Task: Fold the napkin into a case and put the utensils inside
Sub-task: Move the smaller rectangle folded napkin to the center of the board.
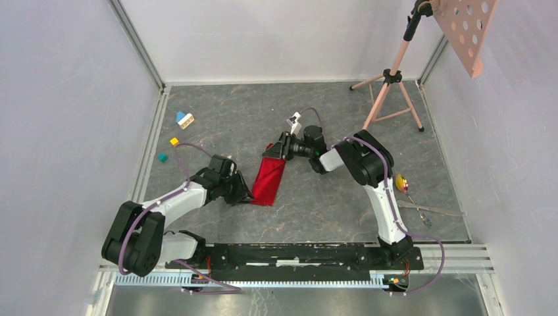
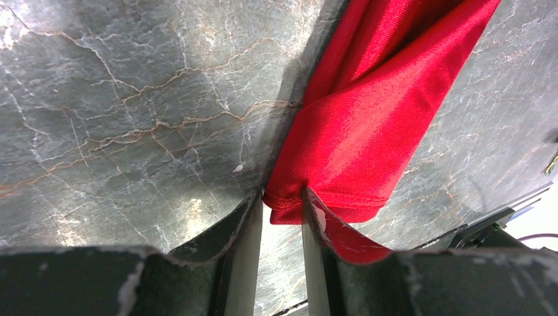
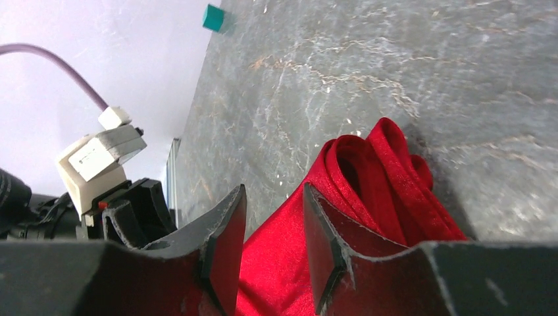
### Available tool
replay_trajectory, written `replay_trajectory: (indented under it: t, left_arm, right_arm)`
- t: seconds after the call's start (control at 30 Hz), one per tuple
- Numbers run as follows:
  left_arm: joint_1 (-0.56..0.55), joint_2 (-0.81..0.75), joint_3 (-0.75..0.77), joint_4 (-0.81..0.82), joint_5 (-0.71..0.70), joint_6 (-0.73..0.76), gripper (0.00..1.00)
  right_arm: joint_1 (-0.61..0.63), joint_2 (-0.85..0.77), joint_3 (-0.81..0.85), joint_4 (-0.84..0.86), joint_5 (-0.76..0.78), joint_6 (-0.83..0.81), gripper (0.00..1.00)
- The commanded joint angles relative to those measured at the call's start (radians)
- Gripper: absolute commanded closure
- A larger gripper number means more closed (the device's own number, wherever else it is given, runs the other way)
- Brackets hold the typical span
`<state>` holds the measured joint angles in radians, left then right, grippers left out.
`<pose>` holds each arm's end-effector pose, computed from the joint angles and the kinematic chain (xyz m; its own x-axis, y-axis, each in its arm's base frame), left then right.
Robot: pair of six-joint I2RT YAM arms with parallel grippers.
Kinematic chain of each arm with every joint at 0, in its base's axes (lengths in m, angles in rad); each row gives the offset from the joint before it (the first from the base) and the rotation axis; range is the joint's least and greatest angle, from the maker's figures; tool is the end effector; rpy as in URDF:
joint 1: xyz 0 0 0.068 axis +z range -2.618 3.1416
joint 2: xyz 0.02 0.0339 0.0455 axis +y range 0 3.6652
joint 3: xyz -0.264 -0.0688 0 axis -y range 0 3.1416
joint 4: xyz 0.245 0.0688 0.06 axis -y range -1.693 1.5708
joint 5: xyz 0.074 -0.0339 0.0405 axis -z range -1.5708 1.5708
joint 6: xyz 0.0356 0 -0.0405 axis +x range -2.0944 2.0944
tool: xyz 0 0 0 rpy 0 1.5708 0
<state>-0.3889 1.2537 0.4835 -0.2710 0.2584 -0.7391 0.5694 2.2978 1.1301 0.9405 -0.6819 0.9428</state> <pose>0.1909 -0.0881 0.1433 -0.9176 -0.3278 -0.2248 -0.1787 0.8454 -0.5033 0.3634 0.2592 0.0860 -0.8687 0.1899 -0.4575 -0.3963 0.2879 0.8718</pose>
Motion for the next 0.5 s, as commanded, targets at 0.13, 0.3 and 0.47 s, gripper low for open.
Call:
replay_trajectory:
  t: [0.13,0.3,0.47]
  left_arm:
    - [-0.005,0.036,-0.036,-0.002,-0.095,0.015,0.66]
    - [-0.004,0.03,-0.043,0.007,-0.091,0.011,0.67]
    - [-0.005,0.015,-0.036,0.005,-0.075,0.01,0.67]
  right_arm:
    - [0.015,0.019,0.086,-0.059,0.022,-0.032,0.56]
    - [0.014,-0.072,0.127,-0.126,0.016,-0.059,0.55]
    - [0.019,-0.093,0.123,-0.138,0.016,-0.071,0.54]
